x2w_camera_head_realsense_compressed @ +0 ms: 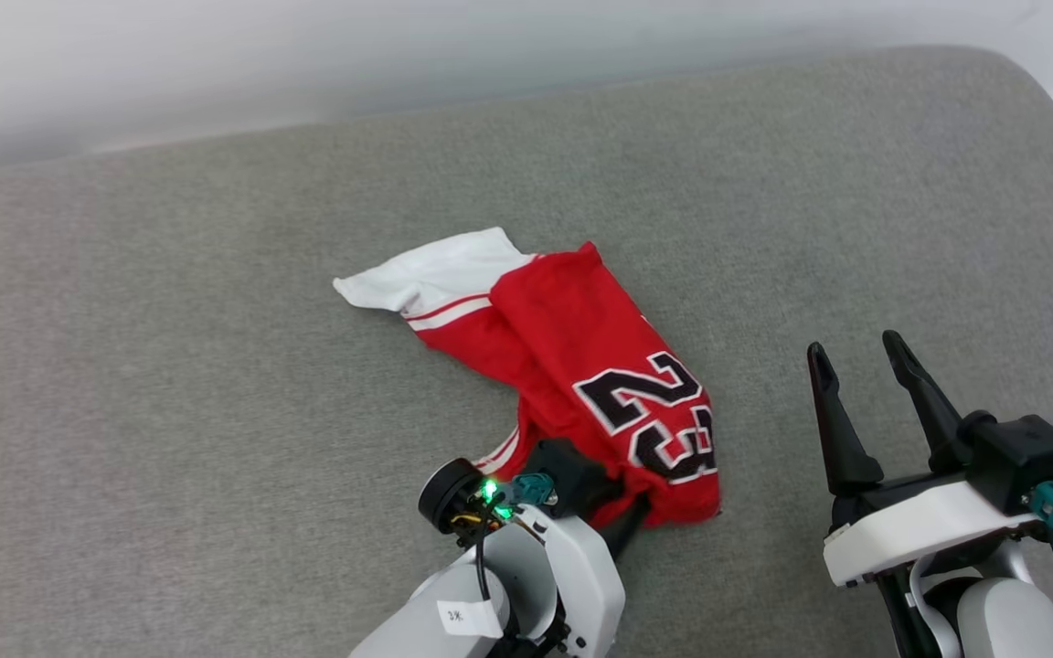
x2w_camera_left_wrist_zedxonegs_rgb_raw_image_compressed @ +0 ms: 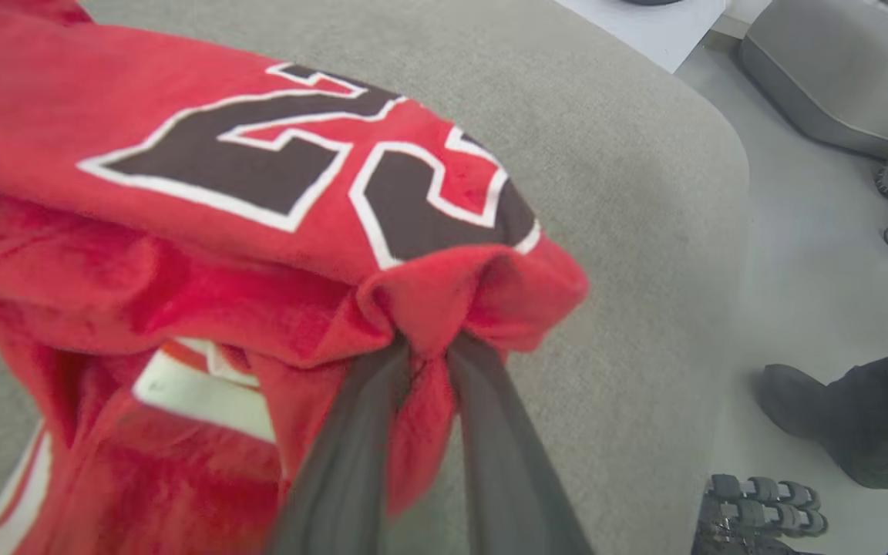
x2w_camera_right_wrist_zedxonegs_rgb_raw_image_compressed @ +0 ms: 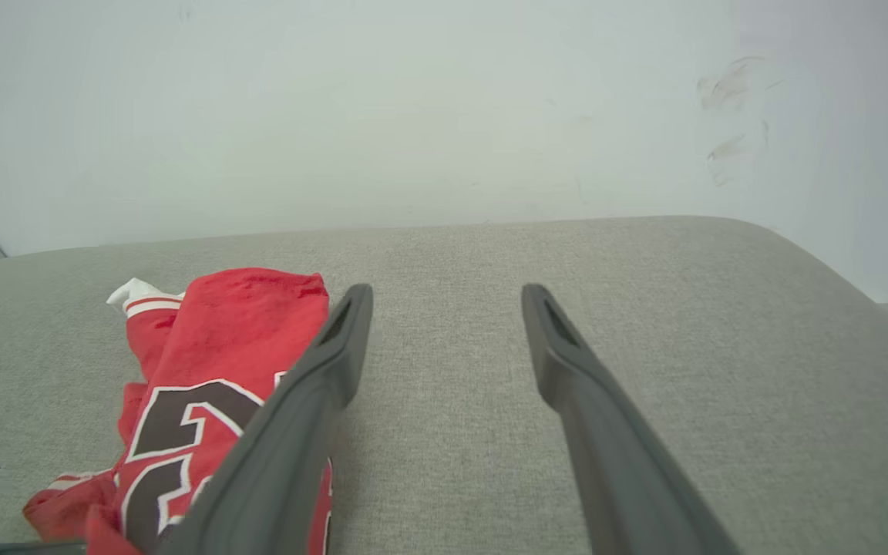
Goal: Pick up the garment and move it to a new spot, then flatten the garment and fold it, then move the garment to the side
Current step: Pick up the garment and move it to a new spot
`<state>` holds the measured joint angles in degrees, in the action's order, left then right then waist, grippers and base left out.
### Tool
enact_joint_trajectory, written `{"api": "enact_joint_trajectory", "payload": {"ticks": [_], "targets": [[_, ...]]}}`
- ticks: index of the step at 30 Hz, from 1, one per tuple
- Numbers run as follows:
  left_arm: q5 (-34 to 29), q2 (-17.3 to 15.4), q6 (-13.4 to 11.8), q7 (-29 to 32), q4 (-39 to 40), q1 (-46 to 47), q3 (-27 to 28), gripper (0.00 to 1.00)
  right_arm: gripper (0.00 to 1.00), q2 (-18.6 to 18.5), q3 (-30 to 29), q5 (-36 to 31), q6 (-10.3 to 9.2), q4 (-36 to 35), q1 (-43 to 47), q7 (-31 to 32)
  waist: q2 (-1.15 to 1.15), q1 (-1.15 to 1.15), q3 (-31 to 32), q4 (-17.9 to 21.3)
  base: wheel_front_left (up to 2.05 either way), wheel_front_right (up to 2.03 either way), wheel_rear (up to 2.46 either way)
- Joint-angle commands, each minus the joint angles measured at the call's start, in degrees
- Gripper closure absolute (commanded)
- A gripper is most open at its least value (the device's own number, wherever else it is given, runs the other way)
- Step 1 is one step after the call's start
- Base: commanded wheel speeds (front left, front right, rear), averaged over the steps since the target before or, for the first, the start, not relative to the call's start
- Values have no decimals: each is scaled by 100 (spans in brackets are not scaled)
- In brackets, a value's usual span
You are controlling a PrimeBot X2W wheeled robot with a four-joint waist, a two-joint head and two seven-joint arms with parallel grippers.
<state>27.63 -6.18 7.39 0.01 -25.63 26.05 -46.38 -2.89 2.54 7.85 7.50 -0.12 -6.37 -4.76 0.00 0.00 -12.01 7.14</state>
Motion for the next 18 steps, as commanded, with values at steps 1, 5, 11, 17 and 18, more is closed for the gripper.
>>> {"api": "enact_joint_trajectory", "payload": {"ticks": [1, 5, 11, 17, 18], "targets": [[28, 39, 14, -149, 55, 62, -19, 0, 0, 2, -2, -31, -2, 23, -12, -22, 0, 0, 167, -122, 0, 0, 0], [44, 75, -24, -699, 252, 53, 61, 0, 0, 2, 5, -99, -2, 80, 97, 37, 0, 0, 502, -295, 0, 0, 0], [-57, -20, -501, -1353, 650, -154, 474, 0, 0, 2, -38, -140, -2, 27, 320, 179, 0, 0, 918, -533, 0, 0, 0], [-143, -299, -1022, -1494, 989, -494, 1037, 0, 0, 2, -91, -186, -2, -76, 545, 318, 0, 0, 1139, -701, 0, 0, 0], [-150, -379, -1118, -1507, 1030, -591, 1175, 0, 0, 2, -88, -205, -2, -97, 583, 349, 0, 0, 1173, -724, 0, 0, 0]]}}
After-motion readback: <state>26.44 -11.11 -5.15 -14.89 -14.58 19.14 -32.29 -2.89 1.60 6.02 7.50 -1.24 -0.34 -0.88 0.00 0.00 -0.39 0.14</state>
